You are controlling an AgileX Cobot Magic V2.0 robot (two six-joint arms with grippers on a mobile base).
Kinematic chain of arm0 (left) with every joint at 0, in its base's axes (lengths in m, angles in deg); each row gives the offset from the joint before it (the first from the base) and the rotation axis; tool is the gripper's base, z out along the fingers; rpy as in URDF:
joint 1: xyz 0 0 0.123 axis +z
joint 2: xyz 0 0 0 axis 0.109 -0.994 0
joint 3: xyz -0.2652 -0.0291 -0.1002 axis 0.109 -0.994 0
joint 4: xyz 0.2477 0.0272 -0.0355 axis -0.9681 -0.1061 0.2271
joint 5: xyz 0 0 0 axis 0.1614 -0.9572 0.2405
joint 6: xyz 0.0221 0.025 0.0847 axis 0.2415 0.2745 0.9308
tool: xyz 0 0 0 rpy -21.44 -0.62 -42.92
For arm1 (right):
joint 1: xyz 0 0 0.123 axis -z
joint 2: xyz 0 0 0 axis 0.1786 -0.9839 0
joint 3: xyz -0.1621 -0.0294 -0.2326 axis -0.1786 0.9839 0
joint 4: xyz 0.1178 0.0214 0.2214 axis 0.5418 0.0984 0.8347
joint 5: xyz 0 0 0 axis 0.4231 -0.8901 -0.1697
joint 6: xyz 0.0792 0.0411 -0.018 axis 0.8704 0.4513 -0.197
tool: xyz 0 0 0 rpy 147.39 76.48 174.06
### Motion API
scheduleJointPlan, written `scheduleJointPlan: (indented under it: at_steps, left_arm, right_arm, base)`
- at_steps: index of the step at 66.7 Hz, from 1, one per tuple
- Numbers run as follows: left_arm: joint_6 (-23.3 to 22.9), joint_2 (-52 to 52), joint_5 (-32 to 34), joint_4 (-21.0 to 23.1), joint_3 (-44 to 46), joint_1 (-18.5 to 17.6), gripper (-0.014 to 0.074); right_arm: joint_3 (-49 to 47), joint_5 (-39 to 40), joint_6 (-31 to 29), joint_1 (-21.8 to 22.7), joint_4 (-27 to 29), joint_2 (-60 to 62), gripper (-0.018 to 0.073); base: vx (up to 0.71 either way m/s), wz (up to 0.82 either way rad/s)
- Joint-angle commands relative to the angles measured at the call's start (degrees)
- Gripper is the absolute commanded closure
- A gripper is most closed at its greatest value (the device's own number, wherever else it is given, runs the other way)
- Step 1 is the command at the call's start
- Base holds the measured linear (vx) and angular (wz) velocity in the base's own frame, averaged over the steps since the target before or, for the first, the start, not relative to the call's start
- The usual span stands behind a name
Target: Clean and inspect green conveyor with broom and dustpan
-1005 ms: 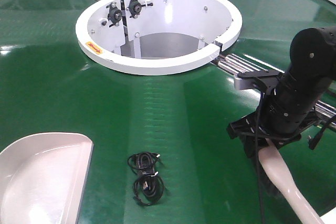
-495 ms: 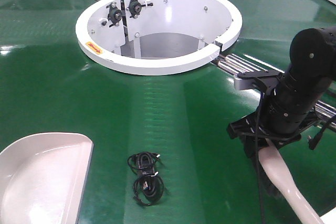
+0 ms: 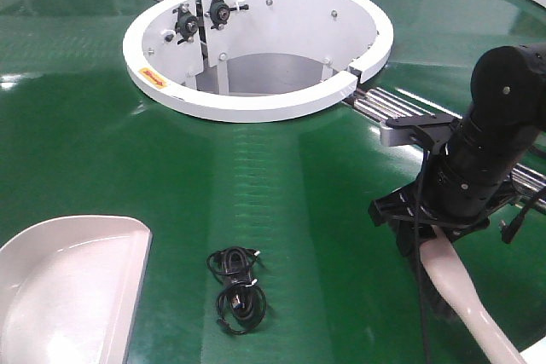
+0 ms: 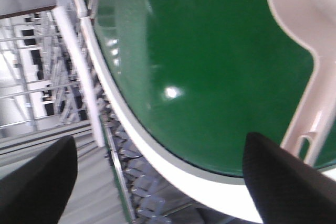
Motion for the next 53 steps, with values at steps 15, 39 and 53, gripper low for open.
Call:
scheduleJointPlan:
  at_steps: [15, 39, 53]
  left_arm:
    - [0.4, -0.2, 3.2, -0.6, 2.0, 0.0, 0.0007]
    - [0.4, -9.6, -15.6, -5.7, 5.0, 0.0, 0.0007]
    - [0.3, -24.2, -31.9, -7.8, 12.5, 0.0, 0.0007]
  right_arm:
    - [-1.4, -3.3, -0.1, 0.3, 0.1, 2.3, 0.0565]
    - [-1.4, -3.3, -0.1, 0.3, 0.1, 2.3, 0.0565]
    - [-1.4, -3.3, -0.1, 0.3, 0.1, 2.3, 0.0565]
  base:
    - [0.0, 0.0]
    - [0.0, 0.0]
    - [0.0, 0.0]
